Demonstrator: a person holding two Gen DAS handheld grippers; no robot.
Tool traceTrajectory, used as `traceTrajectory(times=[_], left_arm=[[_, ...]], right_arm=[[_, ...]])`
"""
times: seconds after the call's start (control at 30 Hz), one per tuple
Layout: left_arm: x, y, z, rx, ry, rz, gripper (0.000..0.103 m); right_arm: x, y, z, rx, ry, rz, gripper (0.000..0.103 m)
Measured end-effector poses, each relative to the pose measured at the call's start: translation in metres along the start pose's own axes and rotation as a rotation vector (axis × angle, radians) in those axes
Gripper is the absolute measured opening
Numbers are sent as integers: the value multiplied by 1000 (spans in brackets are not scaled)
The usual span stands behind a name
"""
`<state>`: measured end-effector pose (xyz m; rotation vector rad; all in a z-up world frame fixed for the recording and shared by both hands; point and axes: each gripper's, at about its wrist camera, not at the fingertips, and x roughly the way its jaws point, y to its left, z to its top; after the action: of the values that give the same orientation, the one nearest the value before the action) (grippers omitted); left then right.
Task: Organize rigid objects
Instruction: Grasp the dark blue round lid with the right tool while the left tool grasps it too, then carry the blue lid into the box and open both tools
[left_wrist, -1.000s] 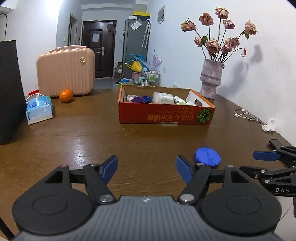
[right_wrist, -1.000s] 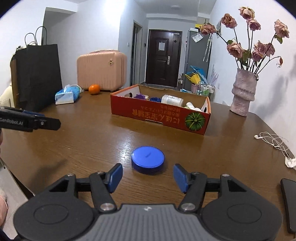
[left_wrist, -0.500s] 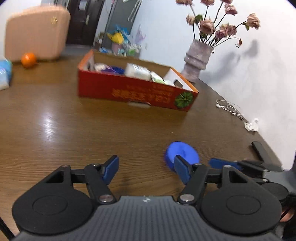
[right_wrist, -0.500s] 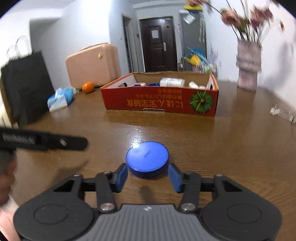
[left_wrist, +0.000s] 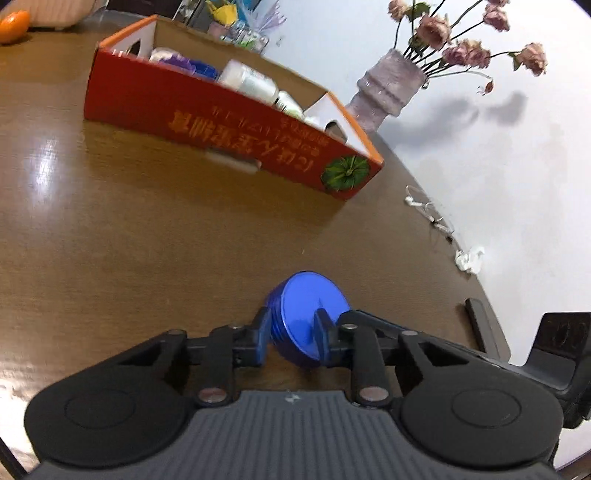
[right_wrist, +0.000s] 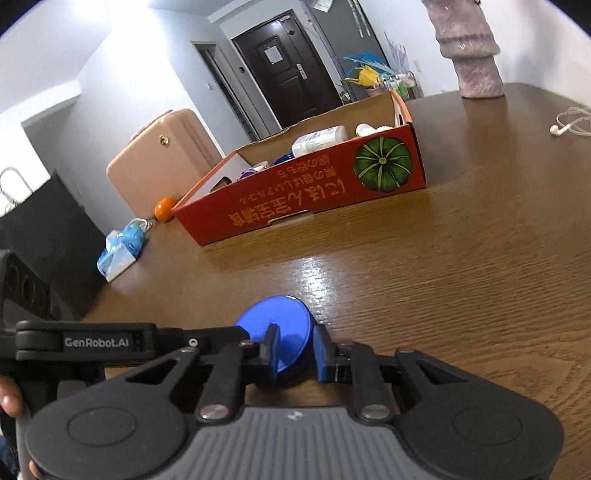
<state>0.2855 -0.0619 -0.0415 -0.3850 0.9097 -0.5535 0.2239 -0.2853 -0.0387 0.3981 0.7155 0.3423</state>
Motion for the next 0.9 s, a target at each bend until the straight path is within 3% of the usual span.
traceTrajectory(times=[0.2, 0.4, 0.63, 0.73, 0.9], left_arm=[[-9, -4, 43, 3, -74, -25, 25], [-3, -11, 125, 63, -141, -52, 25], [49, 7, 200, 43, -149, 19, 25], [77, 25, 219, -5, -107, 32, 25], [100, 38, 225, 8, -89, 78, 25]], right_arm=[[3, 4, 40, -17, -65, 49, 18], [29, 13, 117, -70, -155, 44, 18], [105, 4, 193, -56, -137, 11, 18], [138, -7, 210, -33, -104, -14, 18], [170, -11, 214, -48, -66, -51, 18]])
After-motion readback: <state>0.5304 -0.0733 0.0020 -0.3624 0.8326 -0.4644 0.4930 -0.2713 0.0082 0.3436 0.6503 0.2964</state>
